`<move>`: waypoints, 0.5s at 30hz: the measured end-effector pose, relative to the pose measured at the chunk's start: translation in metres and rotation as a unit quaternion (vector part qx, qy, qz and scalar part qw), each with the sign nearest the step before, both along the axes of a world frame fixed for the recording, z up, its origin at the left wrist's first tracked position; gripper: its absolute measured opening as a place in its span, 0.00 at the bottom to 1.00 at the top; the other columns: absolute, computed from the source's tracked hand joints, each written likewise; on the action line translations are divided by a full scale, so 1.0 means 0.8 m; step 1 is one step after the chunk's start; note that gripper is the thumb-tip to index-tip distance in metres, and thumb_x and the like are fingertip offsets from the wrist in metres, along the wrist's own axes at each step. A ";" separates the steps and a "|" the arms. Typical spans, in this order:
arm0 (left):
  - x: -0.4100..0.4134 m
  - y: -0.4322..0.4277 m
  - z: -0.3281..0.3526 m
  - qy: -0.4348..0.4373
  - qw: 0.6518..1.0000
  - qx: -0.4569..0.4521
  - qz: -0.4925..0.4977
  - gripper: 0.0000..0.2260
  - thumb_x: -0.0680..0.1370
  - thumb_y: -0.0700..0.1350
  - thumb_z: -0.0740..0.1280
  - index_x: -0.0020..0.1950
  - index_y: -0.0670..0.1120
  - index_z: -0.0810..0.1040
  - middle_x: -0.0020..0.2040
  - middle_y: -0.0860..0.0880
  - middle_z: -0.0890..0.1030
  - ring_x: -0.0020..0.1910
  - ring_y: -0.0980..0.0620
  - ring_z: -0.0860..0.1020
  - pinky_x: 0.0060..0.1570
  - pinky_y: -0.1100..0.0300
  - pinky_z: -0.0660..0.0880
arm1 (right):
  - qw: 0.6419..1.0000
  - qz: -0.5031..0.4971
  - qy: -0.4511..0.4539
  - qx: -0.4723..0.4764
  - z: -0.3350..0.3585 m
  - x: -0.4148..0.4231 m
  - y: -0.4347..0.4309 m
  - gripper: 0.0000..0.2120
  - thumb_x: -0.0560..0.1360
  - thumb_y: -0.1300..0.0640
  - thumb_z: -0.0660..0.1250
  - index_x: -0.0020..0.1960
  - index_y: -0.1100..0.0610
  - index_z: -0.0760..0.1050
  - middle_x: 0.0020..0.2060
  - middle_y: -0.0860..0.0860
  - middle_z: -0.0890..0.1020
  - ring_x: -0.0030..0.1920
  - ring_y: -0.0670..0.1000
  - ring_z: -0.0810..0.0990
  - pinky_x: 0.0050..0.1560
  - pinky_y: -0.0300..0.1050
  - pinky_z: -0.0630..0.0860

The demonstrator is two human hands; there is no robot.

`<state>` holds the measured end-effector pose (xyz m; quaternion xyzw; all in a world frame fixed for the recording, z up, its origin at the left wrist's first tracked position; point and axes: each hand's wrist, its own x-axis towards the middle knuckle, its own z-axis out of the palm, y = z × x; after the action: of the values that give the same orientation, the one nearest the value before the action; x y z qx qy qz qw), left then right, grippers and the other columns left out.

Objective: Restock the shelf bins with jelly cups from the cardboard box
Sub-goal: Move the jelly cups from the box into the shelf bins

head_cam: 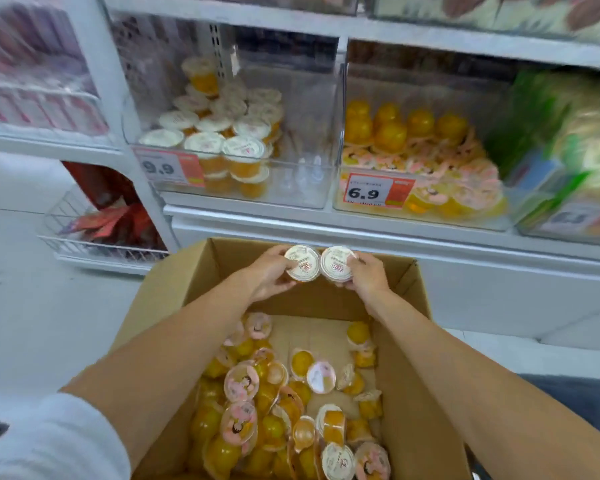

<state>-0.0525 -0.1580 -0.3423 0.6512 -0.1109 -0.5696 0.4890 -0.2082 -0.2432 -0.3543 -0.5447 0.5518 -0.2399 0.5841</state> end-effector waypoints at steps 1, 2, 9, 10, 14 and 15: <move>0.009 0.003 0.027 -0.012 1.000 -0.024 0.006 0.16 0.80 0.35 0.61 0.66 0.49 0.72 0.60 0.44 0.79 0.54 0.47 0.77 0.43 0.58 0.76 | 1.000 0.005 -0.013 -0.013 0.028 0.007 0.003 0.11 0.81 0.62 0.58 0.60 0.63 0.74 0.49 0.60 0.80 0.38 0.53 0.80 0.25 0.36 0.75; 0.016 0.007 0.056 -0.024 0.999 -0.046 0.011 0.16 0.80 0.35 0.60 0.67 0.48 0.71 0.60 0.44 0.79 0.54 0.47 0.77 0.44 0.57 0.76 | 0.999 0.012 -0.033 -0.023 0.056 0.015 0.007 0.11 0.81 0.61 0.59 0.60 0.63 0.74 0.49 0.59 0.80 0.38 0.51 0.79 0.26 0.36 0.76; 0.075 0.034 0.215 -0.147 0.973 -0.175 0.042 0.10 0.81 0.39 0.62 0.60 0.50 0.70 0.46 0.46 0.81 0.32 0.55 0.80 0.40 0.59 0.78 | 0.985 0.050 -0.126 -0.111 0.203 0.083 0.015 0.07 0.77 0.62 0.67 0.54 0.63 0.77 0.45 0.57 0.82 0.40 0.52 0.82 0.39 0.47 0.83; 0.088 0.033 0.226 -0.172 0.967 -0.178 0.056 0.08 0.81 0.40 0.64 0.58 0.50 0.70 0.48 0.44 0.81 0.34 0.53 0.81 0.39 0.57 0.79 | 0.984 0.045 -0.128 -0.119 0.213 0.097 0.011 0.09 0.76 0.61 0.68 0.55 0.64 0.77 0.47 0.57 0.82 0.42 0.53 0.83 0.41 0.50 0.83; 0.145 0.000 0.243 -0.273 0.942 -0.166 0.105 0.03 0.80 0.43 0.65 0.53 0.47 0.72 0.58 0.41 0.79 0.54 0.44 0.80 0.50 0.50 0.81 | 0.981 0.017 -0.092 -0.168 0.240 0.163 -0.015 0.12 0.71 0.54 0.72 0.53 0.57 0.78 0.48 0.52 0.83 0.48 0.54 0.83 0.49 0.56 0.82; 0.159 -0.012 0.243 -0.279 0.939 -0.163 0.119 0.05 0.81 0.43 0.64 0.55 0.46 0.72 0.59 0.41 0.78 0.55 0.44 0.79 0.49 0.50 0.81 | 0.981 0.013 -0.093 -0.173 0.247 0.179 -0.021 0.10 0.72 0.53 0.72 0.51 0.56 0.78 0.46 0.52 0.83 0.48 0.54 0.83 0.50 0.54 0.81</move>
<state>0.0748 -0.1674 -0.1476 0.7038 -0.2563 -0.2764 0.6021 -0.0648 -0.2598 -0.1571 -0.6201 0.4383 -0.3732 0.5330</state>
